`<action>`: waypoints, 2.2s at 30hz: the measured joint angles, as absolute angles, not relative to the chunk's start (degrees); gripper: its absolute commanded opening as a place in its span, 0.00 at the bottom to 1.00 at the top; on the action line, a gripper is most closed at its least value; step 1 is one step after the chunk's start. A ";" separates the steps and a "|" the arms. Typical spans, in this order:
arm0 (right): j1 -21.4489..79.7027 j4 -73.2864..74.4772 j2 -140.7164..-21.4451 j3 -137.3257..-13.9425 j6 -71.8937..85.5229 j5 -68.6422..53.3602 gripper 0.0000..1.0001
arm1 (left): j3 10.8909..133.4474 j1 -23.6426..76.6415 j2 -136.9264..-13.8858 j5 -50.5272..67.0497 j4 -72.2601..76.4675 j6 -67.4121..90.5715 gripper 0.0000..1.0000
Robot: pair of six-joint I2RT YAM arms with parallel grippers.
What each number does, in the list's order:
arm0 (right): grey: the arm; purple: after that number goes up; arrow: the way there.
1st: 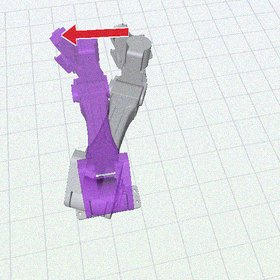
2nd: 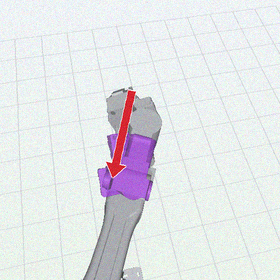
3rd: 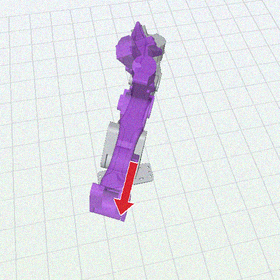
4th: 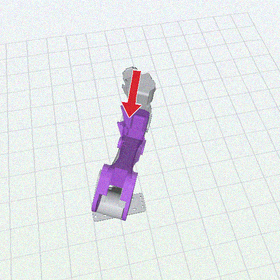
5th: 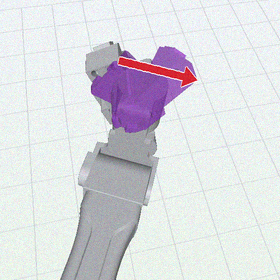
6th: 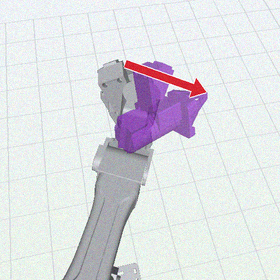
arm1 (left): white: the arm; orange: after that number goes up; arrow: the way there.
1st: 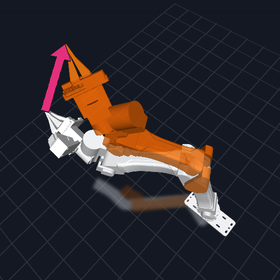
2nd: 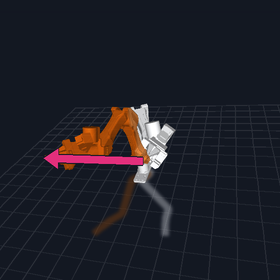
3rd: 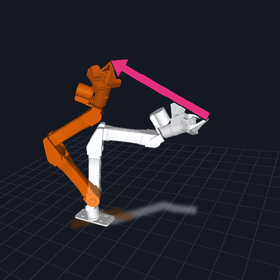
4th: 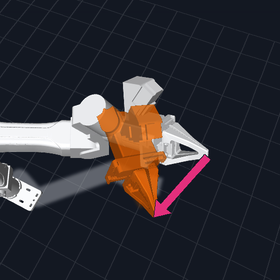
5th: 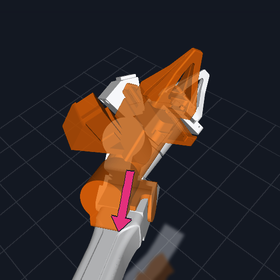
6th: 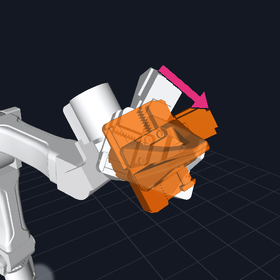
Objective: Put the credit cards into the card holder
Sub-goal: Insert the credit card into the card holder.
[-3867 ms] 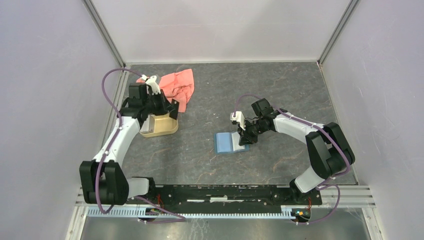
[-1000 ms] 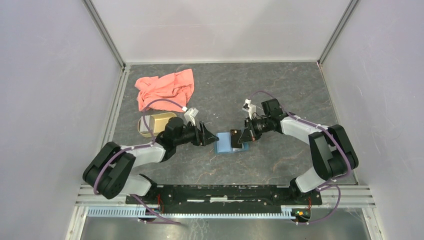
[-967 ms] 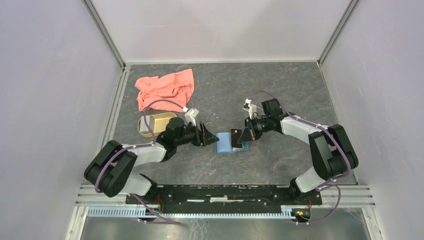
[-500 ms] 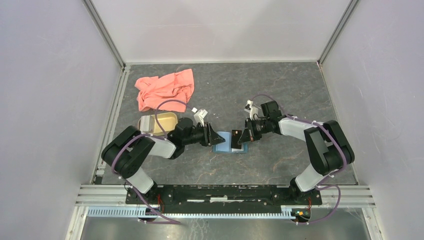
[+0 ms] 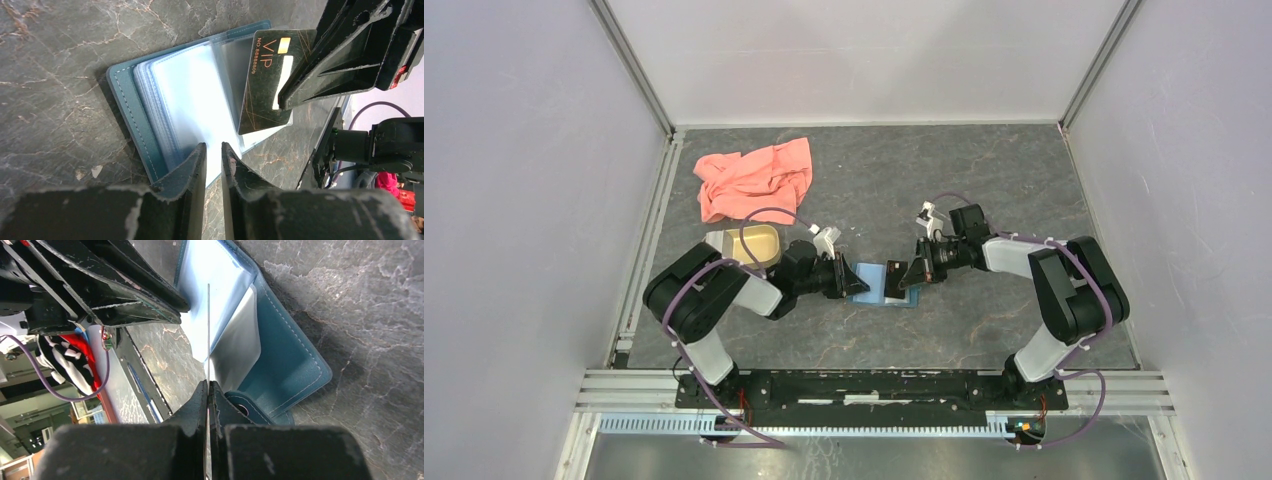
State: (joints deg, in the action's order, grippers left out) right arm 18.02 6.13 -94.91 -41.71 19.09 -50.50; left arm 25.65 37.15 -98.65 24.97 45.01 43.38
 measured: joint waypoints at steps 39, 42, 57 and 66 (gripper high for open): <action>17.32 -10.90 -99.53 -35.00 39.18 -53.21 0.00 | 24.64 37.26 -99.88 23.62 48.07 44.97 0.20; 17.34 -11.22 -99.77 -34.96 39.44 -53.52 0.00 | 24.62 37.26 -99.94 23.62 48.14 45.34 0.19; 18.48 -12.78 -103.09 -35.03 40.91 -55.68 0.00 | 24.56 37.26 -100.03 23.68 48.34 45.41 0.19; 18.92 -10.35 -106.30 -38.79 39.72 -57.43 0.00 | 24.45 37.26 -100.77 24.23 49.69 45.41 0.20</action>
